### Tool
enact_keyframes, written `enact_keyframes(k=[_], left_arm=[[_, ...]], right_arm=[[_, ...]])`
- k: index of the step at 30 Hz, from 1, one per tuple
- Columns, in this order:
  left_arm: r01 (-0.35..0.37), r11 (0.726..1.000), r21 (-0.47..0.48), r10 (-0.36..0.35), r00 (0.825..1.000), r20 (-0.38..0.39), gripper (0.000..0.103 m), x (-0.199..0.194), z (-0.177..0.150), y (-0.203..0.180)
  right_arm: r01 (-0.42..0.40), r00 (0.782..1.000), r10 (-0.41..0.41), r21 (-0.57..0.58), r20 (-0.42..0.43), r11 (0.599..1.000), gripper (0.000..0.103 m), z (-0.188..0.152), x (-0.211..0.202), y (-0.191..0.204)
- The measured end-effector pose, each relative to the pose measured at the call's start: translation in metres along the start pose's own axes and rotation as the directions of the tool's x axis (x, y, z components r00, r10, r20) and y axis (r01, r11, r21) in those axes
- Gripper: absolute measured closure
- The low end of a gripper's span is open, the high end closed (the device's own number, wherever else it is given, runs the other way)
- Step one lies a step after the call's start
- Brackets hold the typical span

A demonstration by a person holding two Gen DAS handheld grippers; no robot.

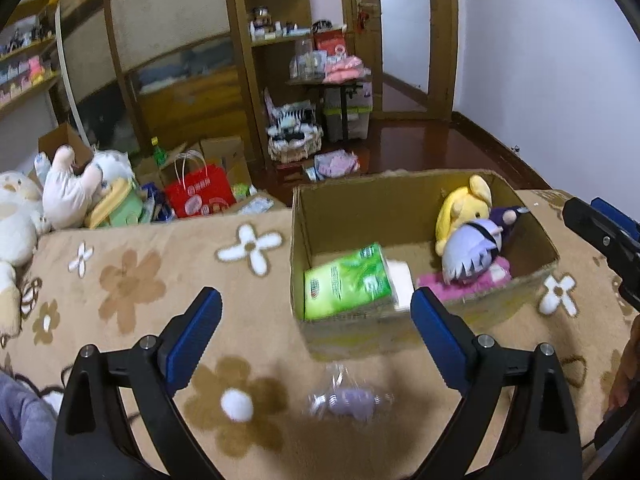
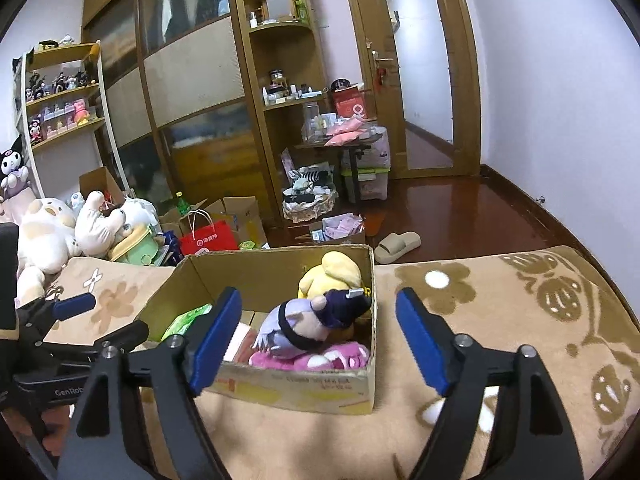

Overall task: Organize soft objects
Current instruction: 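Open both tools and withdraw them toward the remaining items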

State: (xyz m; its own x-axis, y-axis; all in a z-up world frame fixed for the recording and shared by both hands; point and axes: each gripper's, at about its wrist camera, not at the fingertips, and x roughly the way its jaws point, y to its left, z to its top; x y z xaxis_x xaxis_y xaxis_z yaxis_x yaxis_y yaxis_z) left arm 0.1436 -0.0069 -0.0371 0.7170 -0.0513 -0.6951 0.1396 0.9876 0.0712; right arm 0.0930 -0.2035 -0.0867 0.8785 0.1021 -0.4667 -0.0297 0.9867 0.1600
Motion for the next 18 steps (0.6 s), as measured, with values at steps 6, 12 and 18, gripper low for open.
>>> enact_keyframes(k=[6,12,18], left_arm=[[-0.01,1.0,0.009,0.01,1.0,-0.019,0.008,-0.018,-0.009,0.0],[-0.01,1.0,0.014,0.01,1.0,-0.011,0.008,-0.037,-0.014,-0.002],[-0.021,1.0,0.006,0.021,1.0,-0.013,0.008,-0.05,-0.022,0.0]], right_arm=[[0.009,1.0,-0.009,-0.01,-0.01,1.0,0.01,-0.003,-0.02,0.003],[0.021,0.999,-0.022,-0.024,-0.025,0.999,0.008,-0.01,-0.038,0.005],[0.04,0.998,-0.042,-0.053,-0.037,0.998,0.008,-0.02,-0.051,0.008]])
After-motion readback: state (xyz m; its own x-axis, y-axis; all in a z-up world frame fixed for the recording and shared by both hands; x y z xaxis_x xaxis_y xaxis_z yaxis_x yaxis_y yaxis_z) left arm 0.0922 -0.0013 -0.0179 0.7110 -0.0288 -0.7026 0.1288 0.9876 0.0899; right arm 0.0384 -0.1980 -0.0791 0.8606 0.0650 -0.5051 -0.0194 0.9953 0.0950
